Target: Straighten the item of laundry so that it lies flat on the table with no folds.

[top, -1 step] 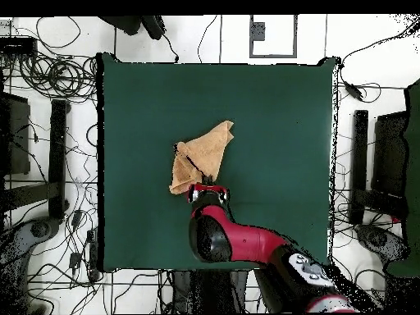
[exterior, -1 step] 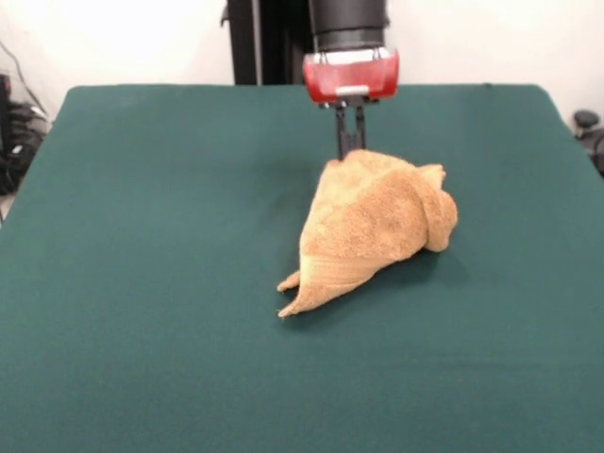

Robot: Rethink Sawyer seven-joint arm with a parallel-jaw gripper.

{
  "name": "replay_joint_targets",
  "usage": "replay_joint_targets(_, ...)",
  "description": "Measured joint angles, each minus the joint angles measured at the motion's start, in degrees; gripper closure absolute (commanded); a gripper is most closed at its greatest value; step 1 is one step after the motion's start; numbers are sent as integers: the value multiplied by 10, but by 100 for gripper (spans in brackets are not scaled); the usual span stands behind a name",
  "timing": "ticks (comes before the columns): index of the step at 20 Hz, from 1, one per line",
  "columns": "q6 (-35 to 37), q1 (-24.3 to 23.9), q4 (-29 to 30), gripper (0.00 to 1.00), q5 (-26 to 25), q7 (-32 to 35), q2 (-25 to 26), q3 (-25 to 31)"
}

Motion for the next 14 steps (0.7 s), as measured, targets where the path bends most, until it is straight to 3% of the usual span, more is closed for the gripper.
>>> replay_joint_targets(4,93,2,0,100,4,0,-47,0)
replay_joint_targets(14,107,9,0,100,5,0,-72,-4)
